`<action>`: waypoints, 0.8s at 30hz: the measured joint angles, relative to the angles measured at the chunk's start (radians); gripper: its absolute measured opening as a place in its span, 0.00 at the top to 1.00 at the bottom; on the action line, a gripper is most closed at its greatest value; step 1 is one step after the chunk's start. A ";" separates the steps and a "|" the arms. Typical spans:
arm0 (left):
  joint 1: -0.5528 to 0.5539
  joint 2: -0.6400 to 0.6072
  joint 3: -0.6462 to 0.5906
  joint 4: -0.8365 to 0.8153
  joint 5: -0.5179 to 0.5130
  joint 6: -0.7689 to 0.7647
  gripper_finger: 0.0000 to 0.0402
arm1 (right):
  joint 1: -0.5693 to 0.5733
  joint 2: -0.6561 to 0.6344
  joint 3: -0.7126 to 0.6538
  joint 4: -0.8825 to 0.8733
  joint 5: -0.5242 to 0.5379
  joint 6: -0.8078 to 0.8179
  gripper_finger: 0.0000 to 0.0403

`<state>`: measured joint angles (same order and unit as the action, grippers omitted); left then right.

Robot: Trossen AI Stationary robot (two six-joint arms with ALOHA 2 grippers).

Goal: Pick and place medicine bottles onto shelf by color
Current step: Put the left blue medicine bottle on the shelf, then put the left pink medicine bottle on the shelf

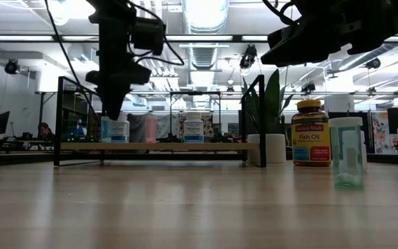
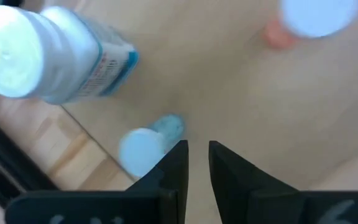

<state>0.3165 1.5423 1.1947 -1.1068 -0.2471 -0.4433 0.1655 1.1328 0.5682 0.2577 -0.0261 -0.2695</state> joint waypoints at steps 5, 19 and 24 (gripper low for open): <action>-0.087 -0.022 0.061 0.012 0.078 -0.096 0.89 | 0.000 0.000 0.000 -0.002 0.000 -0.005 0.98; -0.525 -0.054 0.148 0.359 0.126 -0.163 0.89 | 0.000 0.000 0.000 0.006 0.000 -0.032 0.98; -0.654 -0.054 0.148 0.430 0.259 -0.354 0.89 | 0.000 0.000 0.000 0.005 0.000 -0.029 0.98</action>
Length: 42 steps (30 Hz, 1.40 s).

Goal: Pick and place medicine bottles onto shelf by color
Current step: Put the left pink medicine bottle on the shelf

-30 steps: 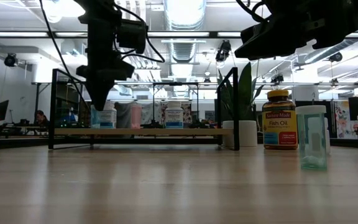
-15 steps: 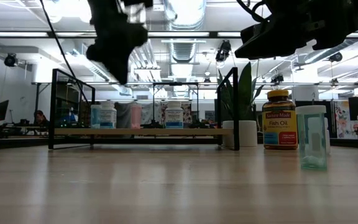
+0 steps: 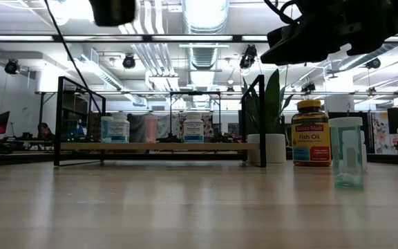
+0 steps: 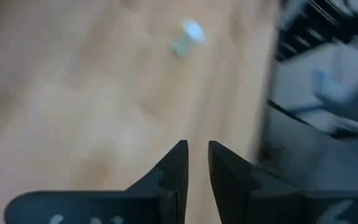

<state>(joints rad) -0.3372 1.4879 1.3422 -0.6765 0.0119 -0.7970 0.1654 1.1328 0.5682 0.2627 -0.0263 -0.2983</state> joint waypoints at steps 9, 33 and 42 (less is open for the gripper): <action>-0.263 0.000 -0.009 -0.270 0.197 -0.572 0.89 | 0.000 0.000 0.000 -0.030 -0.001 0.046 0.98; -0.561 0.000 -0.278 -0.446 0.196 -1.160 0.47 | 0.000 0.009 0.000 -0.024 -0.035 0.045 0.98; -0.635 0.004 -0.335 -0.335 0.193 -1.266 0.47 | 0.000 0.009 -0.001 -0.021 -0.034 0.052 0.98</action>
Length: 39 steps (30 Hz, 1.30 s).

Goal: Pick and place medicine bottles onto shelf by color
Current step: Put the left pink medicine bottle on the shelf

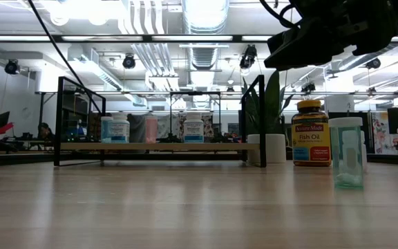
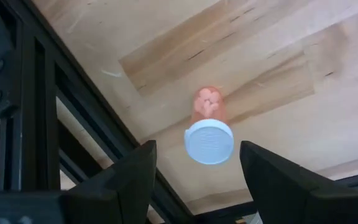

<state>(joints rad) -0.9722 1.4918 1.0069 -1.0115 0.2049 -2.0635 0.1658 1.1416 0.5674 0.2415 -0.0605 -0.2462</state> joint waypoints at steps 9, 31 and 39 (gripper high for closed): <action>-0.004 0.000 0.000 0.009 -0.042 0.000 0.47 | 0.000 0.000 0.000 0.003 0.000 0.000 0.98; -0.011 0.066 0.005 0.036 -0.037 0.005 0.53 | 0.000 0.000 0.000 0.002 0.000 0.001 0.98; -0.010 0.066 0.009 0.035 -0.030 0.009 0.75 | 0.000 0.000 0.000 0.002 0.000 0.003 0.98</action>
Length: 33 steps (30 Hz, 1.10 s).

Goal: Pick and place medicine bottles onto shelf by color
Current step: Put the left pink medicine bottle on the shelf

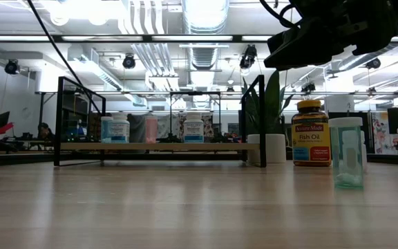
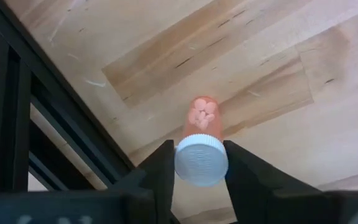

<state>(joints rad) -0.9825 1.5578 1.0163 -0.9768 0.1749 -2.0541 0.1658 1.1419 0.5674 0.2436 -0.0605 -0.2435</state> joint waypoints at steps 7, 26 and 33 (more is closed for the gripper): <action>0.054 0.000 0.071 0.001 0.002 0.048 0.77 | 0.000 0.000 0.000 0.000 0.000 -0.001 0.98; 0.473 0.008 0.235 0.007 -0.122 0.918 0.75 | 0.000 0.000 0.000 -0.005 0.000 -0.002 0.98; 0.620 0.008 0.270 -0.012 -0.138 1.251 0.75 | 0.000 0.000 0.000 -0.006 0.000 -0.003 0.98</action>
<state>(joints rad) -0.3623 1.5658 1.2862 -0.9885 0.0372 -0.8030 0.1658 1.1423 0.5674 0.2379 -0.0601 -0.2462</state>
